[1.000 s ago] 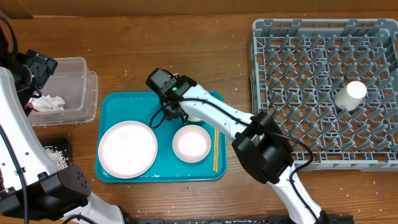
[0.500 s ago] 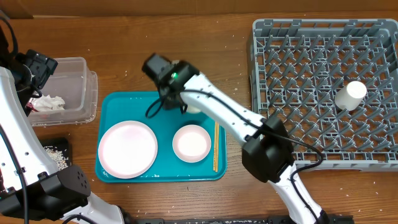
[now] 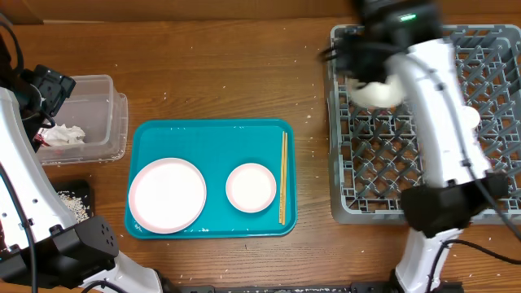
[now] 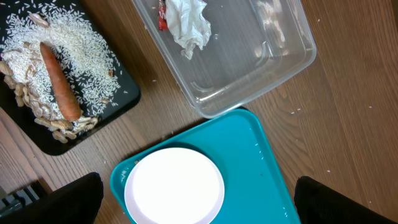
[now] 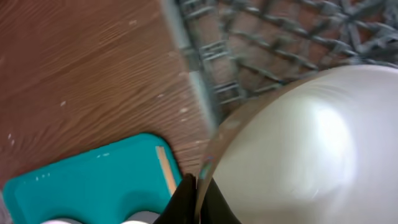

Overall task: Sort waste into correct bins and load items into the dishwasher
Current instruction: 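Carry the bowl into the dish rack and set it down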

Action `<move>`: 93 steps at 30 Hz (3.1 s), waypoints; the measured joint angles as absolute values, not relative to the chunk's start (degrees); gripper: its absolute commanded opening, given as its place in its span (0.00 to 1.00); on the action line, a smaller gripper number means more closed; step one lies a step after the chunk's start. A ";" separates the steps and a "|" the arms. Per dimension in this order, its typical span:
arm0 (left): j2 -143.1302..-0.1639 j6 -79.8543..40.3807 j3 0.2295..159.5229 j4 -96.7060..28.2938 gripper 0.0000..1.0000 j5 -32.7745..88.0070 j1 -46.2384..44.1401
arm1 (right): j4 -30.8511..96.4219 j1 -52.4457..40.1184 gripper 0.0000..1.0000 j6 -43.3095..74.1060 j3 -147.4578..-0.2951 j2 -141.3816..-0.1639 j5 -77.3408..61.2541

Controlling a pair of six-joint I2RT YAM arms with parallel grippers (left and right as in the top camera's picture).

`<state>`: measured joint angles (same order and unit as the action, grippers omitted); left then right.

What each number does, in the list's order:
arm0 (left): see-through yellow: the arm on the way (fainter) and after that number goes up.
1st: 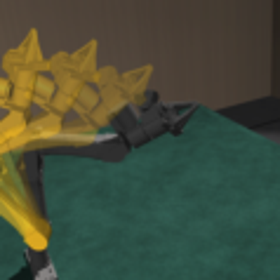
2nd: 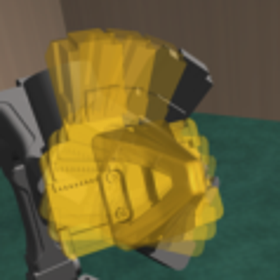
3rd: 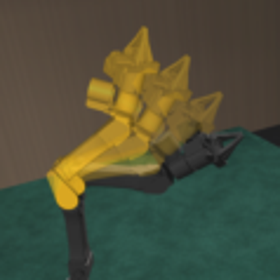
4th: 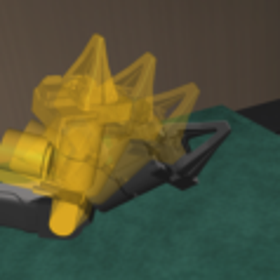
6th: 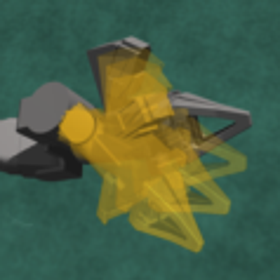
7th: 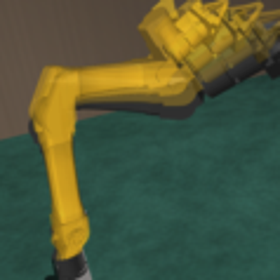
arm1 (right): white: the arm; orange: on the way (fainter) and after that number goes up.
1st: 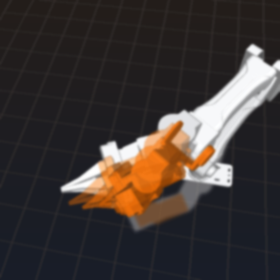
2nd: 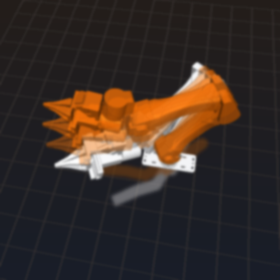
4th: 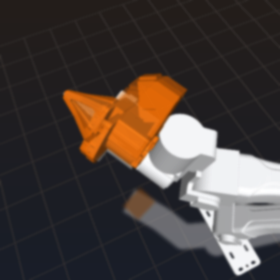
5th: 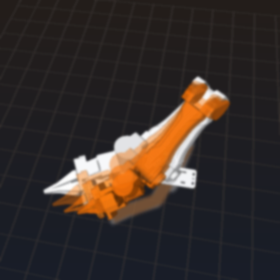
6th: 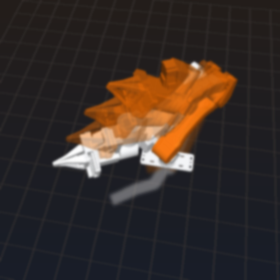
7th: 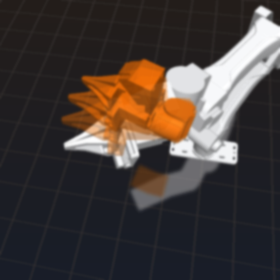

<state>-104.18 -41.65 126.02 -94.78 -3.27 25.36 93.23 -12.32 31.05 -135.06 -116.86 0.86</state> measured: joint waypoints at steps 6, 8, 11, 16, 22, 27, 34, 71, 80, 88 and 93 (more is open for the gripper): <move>-104.18 -41.65 126.02 -94.78 1.00 -3.27 25.36 | 93.01 1.39 0.04 23.90 -135.04 -116.97 -14.26; -104.18 -41.65 126.02 -94.78 1.00 -3.25 25.36 | 91.64 4.62 0.04 20.25 -135.04 -116.97 -20.03; -104.18 -41.65 126.02 -94.78 1.00 -3.25 25.36 | 88.97 8.69 0.04 14.00 -135.04 -116.97 -29.08; -104.18 -41.65 126.02 -94.78 1.00 -3.27 25.36 | 83.70 13.63 0.04 7.09 -133.58 -116.95 -39.13; -104.18 -41.65 126.02 -94.76 1.00 -3.29 25.36 | 72.82 17.56 0.04 4.69 -123.74 -116.97 -47.03; -104.18 -41.65 126.02 -94.78 1.00 -3.27 25.36 | 62.89 18.44 0.04 4.08 -113.82 -117.25 -54.28; -104.18 -41.65 126.02 -94.76 1.00 -3.27 25.36 | 56.38 18.50 0.04 4.08 -106.56 -120.27 -59.42; -104.18 -41.65 126.02 -94.78 1.00 -3.27 25.36 | 54.83 31.22 0.13 7.66 -105.95 -122.83 -72.25; -104.18 -41.65 126.02 -94.78 1.00 -3.25 25.36 | 53.15 26.15 0.16 7.53 -105.95 -122.87 -80.51; -104.18 -41.65 126.02 -94.76 1.00 -3.27 25.36 | 52.47 23.68 0.17 8.75 -105.95 -122.89 -73.21; -104.18 -41.65 126.02 -94.76 1.00 -3.25 25.36 | 51.86 25.10 0.17 9.91 -105.95 -123.07 -70.96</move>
<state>-104.18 -41.65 126.02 -94.76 -3.25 25.36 51.86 25.10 9.91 -105.95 -123.07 -70.96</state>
